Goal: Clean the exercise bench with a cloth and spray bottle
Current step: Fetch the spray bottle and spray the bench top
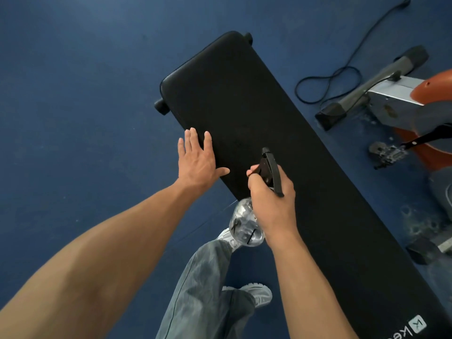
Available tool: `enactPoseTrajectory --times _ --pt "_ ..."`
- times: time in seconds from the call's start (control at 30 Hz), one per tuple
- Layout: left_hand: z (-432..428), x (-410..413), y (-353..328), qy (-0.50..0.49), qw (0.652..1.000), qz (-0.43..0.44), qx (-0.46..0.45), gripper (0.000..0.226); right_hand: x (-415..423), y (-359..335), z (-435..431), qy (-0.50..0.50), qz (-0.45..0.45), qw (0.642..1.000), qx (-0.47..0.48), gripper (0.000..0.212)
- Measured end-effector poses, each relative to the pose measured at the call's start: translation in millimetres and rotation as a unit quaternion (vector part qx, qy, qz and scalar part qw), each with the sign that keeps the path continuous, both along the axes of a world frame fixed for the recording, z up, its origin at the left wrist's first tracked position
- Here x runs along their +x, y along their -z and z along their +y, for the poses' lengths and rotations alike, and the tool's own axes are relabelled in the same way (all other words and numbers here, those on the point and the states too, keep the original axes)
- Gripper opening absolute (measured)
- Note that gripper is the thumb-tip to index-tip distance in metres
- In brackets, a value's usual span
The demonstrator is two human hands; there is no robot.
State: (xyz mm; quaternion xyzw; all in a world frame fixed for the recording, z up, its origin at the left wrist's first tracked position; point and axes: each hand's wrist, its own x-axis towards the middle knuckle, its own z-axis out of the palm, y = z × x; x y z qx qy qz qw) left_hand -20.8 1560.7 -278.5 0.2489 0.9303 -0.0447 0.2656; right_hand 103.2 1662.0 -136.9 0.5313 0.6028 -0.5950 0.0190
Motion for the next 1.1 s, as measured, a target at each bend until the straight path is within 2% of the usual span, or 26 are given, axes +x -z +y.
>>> enactPoseTrajectory --times 0.13,0.3,0.5,0.63,0.93,1.1 --pt "5 -3 -3 0.001 1.000 -0.017 -0.005 0.117 -23 -2 6 0.002 -0.004 1.000 -0.001 0.009" --pt "8 -3 -3 -0.004 0.999 -0.033 -0.008 0.118 -36 0 7 0.049 -0.034 0.998 -0.026 0.021" --pt "9 -4 -2 -0.008 0.999 -0.040 -0.007 0.117 -27 6 0 0.076 -0.046 0.995 -0.052 0.014" --pt "8 -3 -1 -0.008 0.999 -0.036 -0.010 0.117 -14 9 -2 0.089 -0.045 0.994 -0.049 0.020" --pt "12 -4 -9 -0.011 0.999 -0.032 -0.038 0.118 71 14 8 0.153 -0.017 0.988 -0.009 0.009" --pt "20 -11 -28 0.026 0.993 -0.040 -0.110 0.114 149 -7 11 0.240 -0.009 0.970 0.035 0.024"
